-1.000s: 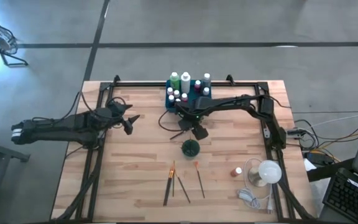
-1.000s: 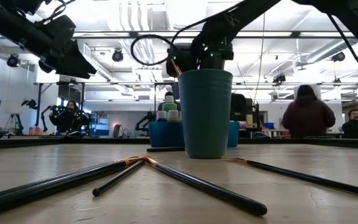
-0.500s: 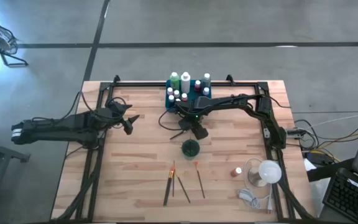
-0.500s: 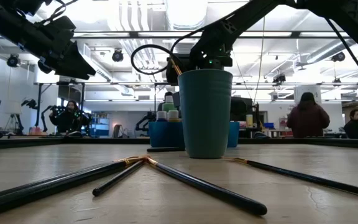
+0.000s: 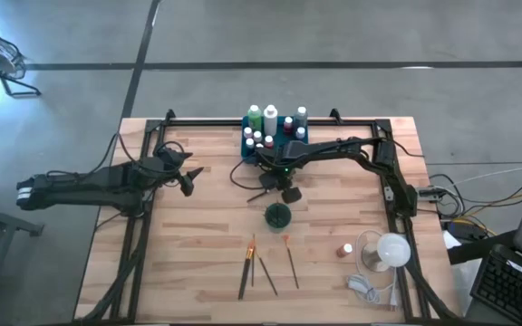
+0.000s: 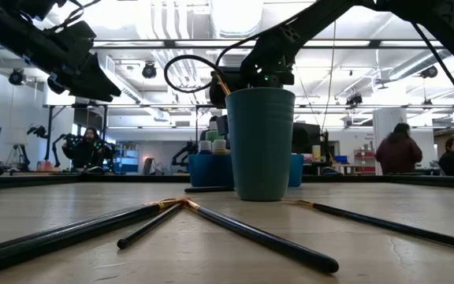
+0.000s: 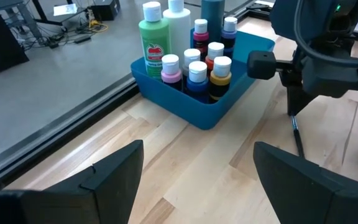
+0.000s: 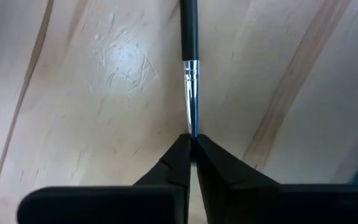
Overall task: Pick & Place Paint Supplies
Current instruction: Put the white paint brush into the green cup
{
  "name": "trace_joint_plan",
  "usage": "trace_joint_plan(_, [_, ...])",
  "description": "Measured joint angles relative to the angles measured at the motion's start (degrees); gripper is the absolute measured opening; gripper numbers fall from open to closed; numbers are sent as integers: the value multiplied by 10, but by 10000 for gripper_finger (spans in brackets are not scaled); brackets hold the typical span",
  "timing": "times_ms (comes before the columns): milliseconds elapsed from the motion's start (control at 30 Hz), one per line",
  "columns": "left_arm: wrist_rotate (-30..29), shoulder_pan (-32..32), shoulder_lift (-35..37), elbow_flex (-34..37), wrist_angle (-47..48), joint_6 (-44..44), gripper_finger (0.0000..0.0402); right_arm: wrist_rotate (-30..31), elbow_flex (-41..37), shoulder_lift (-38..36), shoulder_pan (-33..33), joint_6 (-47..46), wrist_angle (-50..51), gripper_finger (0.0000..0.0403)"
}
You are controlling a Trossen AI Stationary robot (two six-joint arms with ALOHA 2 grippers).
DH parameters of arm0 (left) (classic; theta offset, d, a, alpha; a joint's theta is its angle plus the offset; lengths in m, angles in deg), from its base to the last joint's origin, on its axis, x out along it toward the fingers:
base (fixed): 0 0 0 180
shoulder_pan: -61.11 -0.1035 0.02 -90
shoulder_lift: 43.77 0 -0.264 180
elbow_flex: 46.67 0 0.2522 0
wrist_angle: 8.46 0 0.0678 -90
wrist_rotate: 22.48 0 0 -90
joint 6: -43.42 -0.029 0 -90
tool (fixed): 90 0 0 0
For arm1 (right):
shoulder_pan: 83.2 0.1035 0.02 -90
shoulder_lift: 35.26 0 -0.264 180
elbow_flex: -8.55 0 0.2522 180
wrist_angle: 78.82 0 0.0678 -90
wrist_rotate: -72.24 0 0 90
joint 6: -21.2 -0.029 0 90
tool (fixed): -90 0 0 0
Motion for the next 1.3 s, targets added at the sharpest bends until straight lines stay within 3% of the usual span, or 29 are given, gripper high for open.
trace_joint_plan(233, [7,0,0,0,14,28,307,9,-2,-27,2,-16,0,10])
trace_joint_plan(567, [11,0,0,0,11,60,307,68,-1,-153,7,-30,-18,9])
trace_joint_plan(667, [25,0,0,0,11,81,307,146,0,-189,22,-1,-24,9])
trace_joint_plan(867, [82,0,0,0,3,133,307,408,0,-230,81,158,-38,8])
trace_joint_plan(967, [98,0,0,0,-13,159,307,509,0,-239,107,222,-44,8])
trace_joint_plan(1100, [100,0,0,0,-44,177,307,604,0,-254,142,255,-43,8])
trace_joint_plan(1300, [130,0,0,-2,-70,190,307,674,0,-270,222,295,-34,8])
